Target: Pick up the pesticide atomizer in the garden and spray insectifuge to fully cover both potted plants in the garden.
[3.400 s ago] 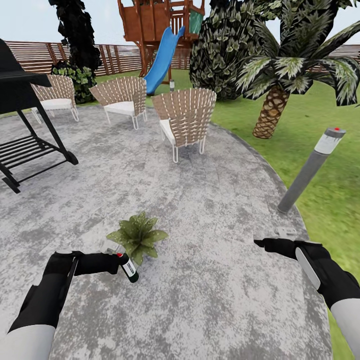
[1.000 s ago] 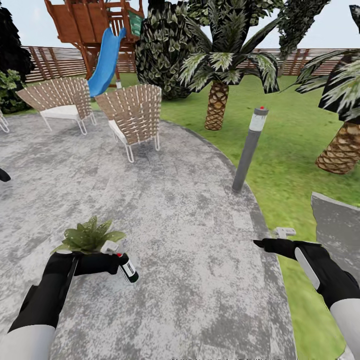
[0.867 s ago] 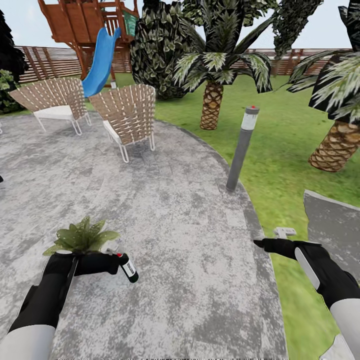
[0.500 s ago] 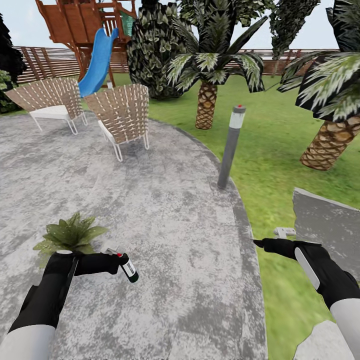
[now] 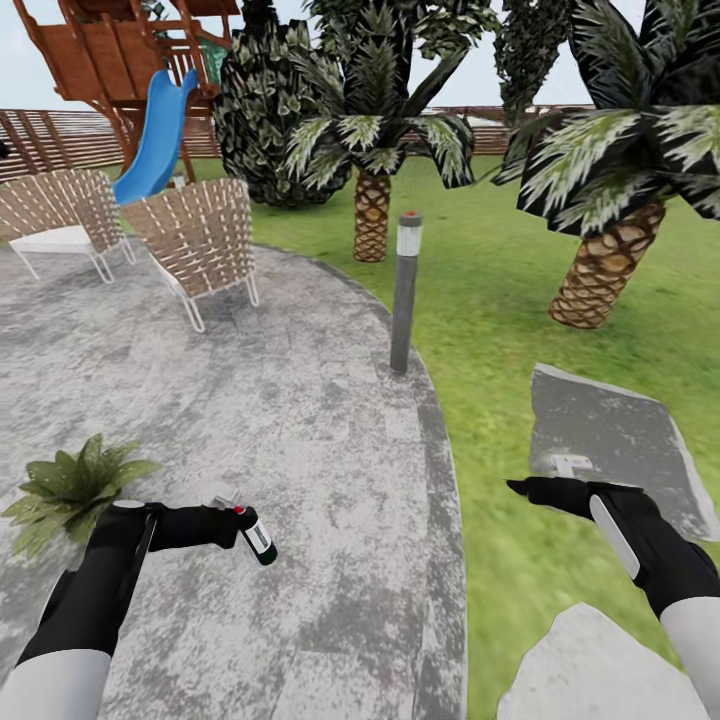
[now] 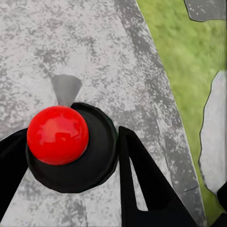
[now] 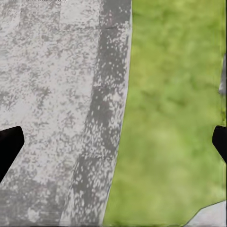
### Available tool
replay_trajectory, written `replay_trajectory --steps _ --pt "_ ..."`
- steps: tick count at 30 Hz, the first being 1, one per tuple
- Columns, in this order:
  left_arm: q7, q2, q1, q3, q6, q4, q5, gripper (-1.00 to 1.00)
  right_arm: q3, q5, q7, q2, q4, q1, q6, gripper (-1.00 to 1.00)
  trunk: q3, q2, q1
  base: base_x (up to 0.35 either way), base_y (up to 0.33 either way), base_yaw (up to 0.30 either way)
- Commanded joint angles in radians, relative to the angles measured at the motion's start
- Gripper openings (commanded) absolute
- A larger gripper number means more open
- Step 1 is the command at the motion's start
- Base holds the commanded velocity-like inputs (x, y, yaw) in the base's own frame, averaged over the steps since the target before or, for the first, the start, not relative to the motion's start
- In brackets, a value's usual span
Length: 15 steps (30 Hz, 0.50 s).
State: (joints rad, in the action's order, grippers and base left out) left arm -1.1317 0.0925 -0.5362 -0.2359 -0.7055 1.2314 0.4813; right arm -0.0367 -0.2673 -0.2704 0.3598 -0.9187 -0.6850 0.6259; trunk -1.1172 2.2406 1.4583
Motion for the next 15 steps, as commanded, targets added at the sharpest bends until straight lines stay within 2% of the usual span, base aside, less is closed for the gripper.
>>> replay_trajectory --steps 1,15 --pt "-0.010 0.000 -0.001 -0.002 -0.008 0.002 0.008 -1.00 -0.002 -0.001 -0.001 0.001 0.000 -0.001 0.003 1.00 -0.001 0.000 0.000 -0.006 -0.334 -0.270" --pt "-0.008 0.000 -0.001 -0.003 -0.008 -0.002 0.008 -1.00 -0.002 -0.001 -0.001 0.001 0.000 -0.001 0.003 1.00 -0.001 0.000 0.000 -0.001 -0.340 -0.270"
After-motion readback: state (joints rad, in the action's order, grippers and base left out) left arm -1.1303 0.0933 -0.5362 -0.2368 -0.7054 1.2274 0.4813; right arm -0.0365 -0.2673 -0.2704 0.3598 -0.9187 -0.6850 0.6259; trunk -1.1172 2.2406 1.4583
